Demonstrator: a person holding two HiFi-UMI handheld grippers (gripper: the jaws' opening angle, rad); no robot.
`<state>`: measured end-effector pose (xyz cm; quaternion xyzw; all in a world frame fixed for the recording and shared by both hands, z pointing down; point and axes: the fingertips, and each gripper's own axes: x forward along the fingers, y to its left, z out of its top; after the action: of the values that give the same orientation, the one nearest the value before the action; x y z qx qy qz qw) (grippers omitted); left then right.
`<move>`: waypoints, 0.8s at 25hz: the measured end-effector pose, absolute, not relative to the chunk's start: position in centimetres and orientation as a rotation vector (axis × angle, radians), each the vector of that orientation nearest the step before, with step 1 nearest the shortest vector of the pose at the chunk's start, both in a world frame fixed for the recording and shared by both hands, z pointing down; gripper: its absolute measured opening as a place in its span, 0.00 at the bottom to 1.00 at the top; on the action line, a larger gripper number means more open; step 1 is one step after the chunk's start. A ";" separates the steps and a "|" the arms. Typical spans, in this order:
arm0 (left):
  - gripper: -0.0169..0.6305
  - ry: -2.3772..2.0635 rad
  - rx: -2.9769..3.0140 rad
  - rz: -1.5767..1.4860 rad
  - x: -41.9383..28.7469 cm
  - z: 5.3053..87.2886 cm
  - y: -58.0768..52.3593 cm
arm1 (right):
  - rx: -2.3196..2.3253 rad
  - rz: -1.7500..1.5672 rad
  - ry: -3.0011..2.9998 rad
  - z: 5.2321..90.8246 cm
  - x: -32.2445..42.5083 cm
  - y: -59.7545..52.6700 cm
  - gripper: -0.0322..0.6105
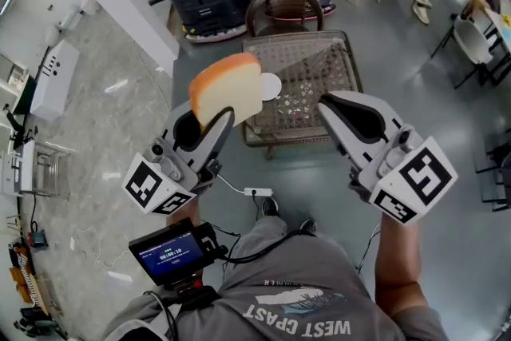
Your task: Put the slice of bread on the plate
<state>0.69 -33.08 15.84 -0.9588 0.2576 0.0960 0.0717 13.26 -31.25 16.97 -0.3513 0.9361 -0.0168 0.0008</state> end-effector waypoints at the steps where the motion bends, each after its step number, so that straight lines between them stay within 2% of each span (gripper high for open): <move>1: 0.18 0.761 -2.883 0.294 0.4 15.8 -33.8 | -1.128 -0.051 2.932 16.9 13.2 -32.0 0.07; 20: 0.18 0.619 -2.921 0.383 -6.7 15.6 -43.9 | -1.278 -0.048 2.938 16.4 5.1 -40.4 0.07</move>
<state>-6.71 -43.93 15.63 -0.9683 0.2050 0.1268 0.0656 5.10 -40.44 16.41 -0.3987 0.9164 -0.0150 -0.0311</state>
